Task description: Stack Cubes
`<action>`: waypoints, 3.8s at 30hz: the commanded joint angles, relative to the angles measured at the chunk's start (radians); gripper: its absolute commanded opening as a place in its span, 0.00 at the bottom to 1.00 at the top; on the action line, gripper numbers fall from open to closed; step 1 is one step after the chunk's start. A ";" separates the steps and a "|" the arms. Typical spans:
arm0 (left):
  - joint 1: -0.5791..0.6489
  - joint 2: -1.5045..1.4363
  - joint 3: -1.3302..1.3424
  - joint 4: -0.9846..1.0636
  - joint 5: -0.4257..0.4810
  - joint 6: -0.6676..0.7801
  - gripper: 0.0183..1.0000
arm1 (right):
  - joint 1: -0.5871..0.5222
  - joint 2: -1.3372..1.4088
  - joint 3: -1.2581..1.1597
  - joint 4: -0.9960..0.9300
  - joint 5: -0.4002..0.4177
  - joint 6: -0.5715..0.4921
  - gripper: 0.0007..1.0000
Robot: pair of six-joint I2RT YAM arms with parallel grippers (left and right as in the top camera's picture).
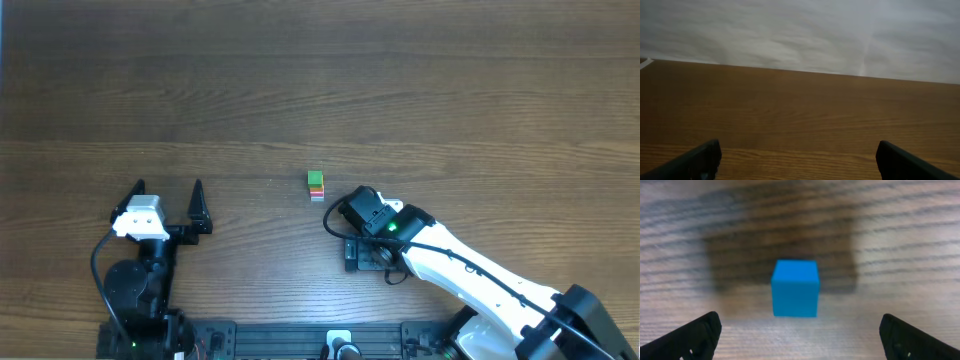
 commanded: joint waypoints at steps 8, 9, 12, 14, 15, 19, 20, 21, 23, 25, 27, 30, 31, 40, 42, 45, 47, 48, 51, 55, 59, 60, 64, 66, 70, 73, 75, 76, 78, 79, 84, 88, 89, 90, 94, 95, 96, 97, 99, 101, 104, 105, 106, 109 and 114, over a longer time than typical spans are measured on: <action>0.005 -0.007 -0.004 -0.003 0.010 0.011 1.00 | -0.018 0.029 -0.039 0.092 0.002 -0.031 0.99; 0.005 -0.007 -0.004 -0.003 0.010 0.011 1.00 | -0.020 0.036 -0.039 0.095 0.003 -0.031 0.99; 0.005 -0.007 -0.004 -0.003 0.010 0.011 1.00 | -0.021 0.051 -0.039 0.106 0.010 -0.031 0.99; 0.005 -0.007 -0.004 -0.003 0.010 0.011 1.00 | -0.021 0.058 -0.039 0.108 0.012 -0.031 0.97; 0.005 -0.007 -0.004 -0.003 0.010 0.011 1.00 | -0.021 0.063 -0.039 0.110 0.013 -0.031 0.96; 0.005 -0.007 -0.004 -0.003 0.010 0.011 1.00 | -0.021 0.076 -0.039 0.114 0.020 -0.031 0.83; 0.005 -0.007 -0.004 -0.003 0.010 0.011 1.00 | -0.021 0.079 -0.039 0.114 0.022 -0.030 0.80; 0.005 -0.007 -0.004 -0.003 0.010 0.011 1.00 | -0.021 0.082 -0.039 0.117 0.022 -0.031 0.77; 0.005 -0.007 -0.004 -0.003 0.010 0.011 1.00 | -0.021 0.088 -0.039 0.123 0.023 -0.031 0.70; 0.005 -0.007 -0.004 -0.003 0.010 0.011 1.00 | -0.021 0.091 -0.039 0.129 0.023 -0.031 0.62; 0.005 -0.007 -0.004 -0.003 0.010 0.011 1.00 | -0.020 0.092 -0.039 0.132 0.027 -0.031 0.55; 0.005 -0.007 -0.004 -0.003 0.010 0.011 1.00 | -0.020 0.092 -0.039 0.132 0.035 -0.027 0.50; 0.005 -0.007 -0.004 -0.003 0.010 0.011 1.00 | -0.020 0.092 -0.039 0.132 0.037 -0.027 0.48; 0.005 -0.007 -0.004 -0.003 0.010 0.011 1.00 | -0.020 0.095 -0.039 0.132 0.038 -0.022 0.34; 0.005 -0.007 -0.004 -0.003 0.010 0.011 1.00 | -0.020 0.095 -0.039 0.132 0.041 -0.015 0.30; 0.005 -0.007 -0.004 -0.003 0.010 0.011 1.00 | -0.020 0.095 -0.039 0.132 0.041 -0.011 0.25; 0.005 -0.007 -0.004 -0.003 0.010 0.011 1.00 | -0.020 0.095 -0.039 0.132 0.041 -0.008 0.21; 0.005 -0.007 -0.004 -0.003 0.010 0.011 1.00 | -0.020 0.095 -0.039 0.133 0.041 -0.008 0.18; 0.005 -0.007 -0.004 -0.003 0.010 0.011 1.00 | -0.020 0.095 -0.036 0.132 0.040 0.001 0.06; 0.005 -0.007 -0.004 -0.003 0.010 0.011 1.00 | -0.020 0.095 0.026 0.066 0.041 0.007 0.01; 0.005 -0.007 -0.004 -0.003 0.010 0.011 1.00 | -0.008 0.095 0.165 -0.059 0.068 0.007 0.01; 0.005 -0.007 -0.004 -0.003 0.010 0.011 1.00 | -0.004 0.095 0.211 -0.093 0.080 0.006 0.01; 0.005 -0.007 -0.004 -0.003 0.010 0.011 1.00 | 0.002 0.097 0.381 -0.198 0.101 0.003 0.01; 0.005 -0.007 -0.004 -0.003 0.010 0.011 1.00 | 0.002 0.108 0.465 -0.233 0.101 -0.009 0.01; 0.005 -0.007 -0.004 -0.003 0.010 0.011 1.00 | 0.008 0.179 0.617 -0.298 0.101 -0.009 0.01; 0.005 -0.007 -0.004 -0.003 0.010 0.011 1.00 | 0.020 0.301 0.769 -0.355 0.101 -0.009 0.01; 0.005 -0.007 -0.004 -0.003 0.010 0.011 1.00 | 0.022 0.364 0.846 -0.384 0.101 -0.009 0.01; 0.005 -0.007 -0.004 -0.003 0.010 0.011 1.00 | 0.023 0.392 0.879 -0.396 0.101 -0.009 0.01; 0.005 -0.007 -0.004 -0.003 0.010 0.011 1.00 | 0.025 0.444 0.942 -0.418 0.100 -0.009 0.01; 0.005 -0.007 -0.004 -0.003 0.010 0.011 1.00 | 0.027 0.465 0.964 -0.424 0.100 -0.009 0.01; 0.005 -0.007 -0.004 -0.003 0.010 0.011 1.00 | 0.045 0.526 1.017 -0.420 0.092 -0.008 0.01; 0.005 -0.007 -0.004 -0.003 0.010 0.011 1.00 | 0.044 0.542 1.016 -0.419 0.085 -0.008 0.01; 0.005 -0.007 -0.004 -0.003 0.010 0.011 1.00 | 0.044 0.545 1.016 -0.418 0.085 -0.008 0.01; 0.005 -0.007 -0.004 -0.003 0.010 0.011 1.00 | 0.044 0.546 1.016 -0.416 0.086 -0.008 0.01; 0.005 -0.007 -0.004 -0.003 0.010 0.011 1.00 | 0.044 0.552 1.016 -0.400 0.086 -0.008 0.01; 0.005 -0.007 -0.004 -0.003 0.010 0.011 1.00 | 0.044 0.553 1.016 -0.396 0.087 -0.008 0.01; 0.005 -0.007 -0.004 -0.003 0.010 0.011 1.00 | 0.044 0.553 1.016 -0.393 0.089 -0.008 0.01; 0.005 -0.007 -0.004 -0.003 0.010 0.011 1.00 | 0.044 0.554 1.016 -0.392 0.092 -0.008 0.01; 0.005 -0.007 -0.004 -0.003 0.010 0.011 1.00 | 0.042 0.558 1.016 -0.393 0.093 -0.008 0.01; 0.005 -0.007 -0.004 -0.003 0.010 0.011 1.00 | 0.038 0.563 1.016 -0.393 0.093 -0.008 0.01; 0.005 -0.007 -0.004 -0.003 0.010 0.011 1.00 | 0.033 0.575 1.016 -0.391 0.093 -0.008 0.01; 0.005 -0.007 -0.004 -0.003 0.010 0.011 1.00 | 0.033 0.578 1.016 -0.389 0.093 -0.008 0.01; 0.005 -0.007 -0.004 -0.003 0.010 0.011 1.00 | 0.033 0.581 1.016 -0.385 0.093 -0.008 0.01; 0.005 -0.007 -0.004 -0.003 0.010 0.011 1.00 | 0.031 0.589 1.016 -0.377 0.093 -0.008 0.01; 0.005 -0.007 -0.004 -0.003 0.010 0.011 1.00 | 0.025 0.589 1.016 -0.377 0.093 -0.008 0.01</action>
